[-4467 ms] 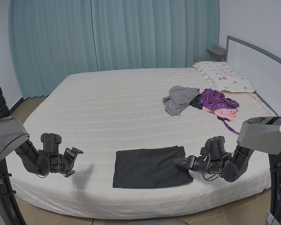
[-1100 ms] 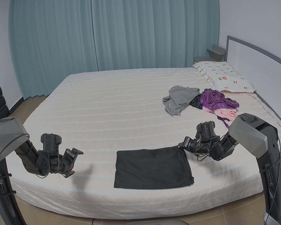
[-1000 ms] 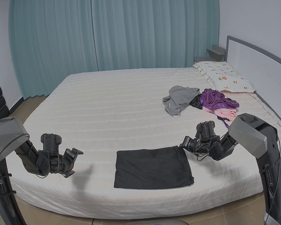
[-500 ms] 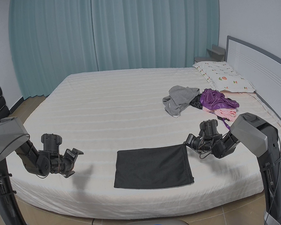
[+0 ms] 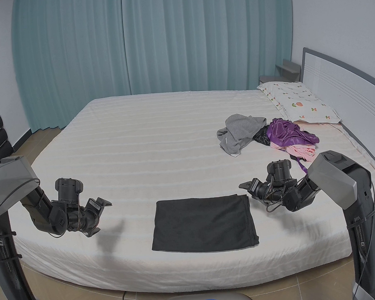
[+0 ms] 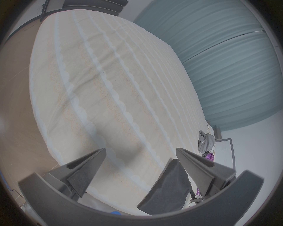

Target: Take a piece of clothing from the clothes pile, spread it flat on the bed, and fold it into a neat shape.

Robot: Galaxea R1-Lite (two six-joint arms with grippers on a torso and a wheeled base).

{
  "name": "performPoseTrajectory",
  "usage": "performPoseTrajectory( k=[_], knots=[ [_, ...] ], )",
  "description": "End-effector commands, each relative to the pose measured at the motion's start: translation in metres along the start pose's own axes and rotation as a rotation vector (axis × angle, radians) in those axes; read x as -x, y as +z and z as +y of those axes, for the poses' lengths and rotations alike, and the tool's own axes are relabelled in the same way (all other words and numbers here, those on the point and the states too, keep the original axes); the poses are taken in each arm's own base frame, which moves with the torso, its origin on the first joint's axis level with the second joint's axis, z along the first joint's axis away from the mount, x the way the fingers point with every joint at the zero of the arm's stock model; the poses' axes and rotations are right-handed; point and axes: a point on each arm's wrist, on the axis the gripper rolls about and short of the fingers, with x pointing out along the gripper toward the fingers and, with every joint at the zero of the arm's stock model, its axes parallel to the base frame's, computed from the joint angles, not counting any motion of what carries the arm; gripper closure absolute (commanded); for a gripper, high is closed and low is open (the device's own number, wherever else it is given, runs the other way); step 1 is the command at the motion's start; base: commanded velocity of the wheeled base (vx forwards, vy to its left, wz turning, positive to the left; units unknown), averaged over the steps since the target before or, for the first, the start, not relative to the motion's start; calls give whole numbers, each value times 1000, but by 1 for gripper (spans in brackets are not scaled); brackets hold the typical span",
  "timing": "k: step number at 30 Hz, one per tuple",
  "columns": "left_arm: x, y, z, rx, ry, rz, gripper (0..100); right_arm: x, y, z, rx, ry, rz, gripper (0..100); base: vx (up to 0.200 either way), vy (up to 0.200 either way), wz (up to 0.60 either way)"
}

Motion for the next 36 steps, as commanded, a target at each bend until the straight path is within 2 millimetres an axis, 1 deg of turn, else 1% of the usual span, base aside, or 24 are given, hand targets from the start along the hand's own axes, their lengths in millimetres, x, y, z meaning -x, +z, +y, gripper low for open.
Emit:
performPoseTrajectory(
  k=[1, 5, 7, 8, 11, 12, 13, 14, 16, 17, 18, 20, 21, 22, 23, 24, 27, 28, 32, 36],
  knots=[
    [0, 0, 0, 1, 0, 0, 0, 5, 4, 6, -27, 10, -11, 0, 0, 0, 0],
    [0, 0, 0, 2, -2, 0, 0, 19, 11, 10, -90, 14, -22, 0, 0, 0, 0],
    [0, 0, 0, 5, -2, 0, 0, 34, 13, 14, -149, 8, -21, 0, 0, 0, 0],
    [0, 1, 0, 5, -3, -1, 0, 36, 13, 14, -152, 6, -20, 0, 0, 0, 0],
    [0, 0, 0, 4, -2, 0, 0, 57, 10, 13, -190, -12, -12, 0, 0, 0, 0],
    [0, 0, 0, 4, -1, 1, 0, 58, 10, 13, -191, -11, -13, 0, 0, 0, 0],
    [0, 0, 0, 3, 2, -3, 0, 69, 13, 12, -215, -2, -34, 0, 0, 0, 0],
    [0, 0, 0, 7, -2, -2, 0, 76, 14, 11, -226, 3, -43, 0, 0, 0, 0],
    [2, 1, -1, 9, -6, -2, 0, 86, 10, 10, -237, 3, -48, 0, 0, 0, 0],
    [2, 1, -1, 9, -6, -2, 0, 86, 10, 10, -237, 3, -48, 0, 0, 0, 0],
    [2, 1, -1, 11, -6, -2, 0, 98, 5, 5, -244, -14, -47, 0, 0, -200, 0],
    [2, -1, -1, -1, -4, 1, 0, 110, 2, 2, -252, -24, -53, 0, 0, -200, 0],
    [2, -2, -1, -3, -3, 4, 0, 112, 2, 2, -252, -25, -56, 0, 0, -200, 0],
    [2, -8, -4, -12, -8, 15, 0, 124, -1, -2, -261, -33, -61, 0, 0, -200, 0],
    [2, -8, -4, -13, -8, 16, 0, 125, -2, -2, -262, -34, -60, 0, 0, -200, 0],
    [2, -11, -4, -15, -6, 22, 0, 132, -10, -8, -268, -49, -50, 0, 0, -200, 0],
    [3, -15, -3, -21, 0, 34, 0, 139, -18, -14, -276, -48, -54, 0, 0, -200, 0],
    [4, -16, -4, -22, -1, 36, 0, 143, -24, -18, -312, -34, -63, 0, 0, -200, 0],
    [3, -21, -4, -31, 2, 49, 0, 140, -27, -21, -352, 13, -97, 0, 0, -200, 0],
    [2, -26, -4, -41, 7, 57, 0, 136, -29, -25, -361, 8, -98, 0, 0, -200, 0]
  ],
)
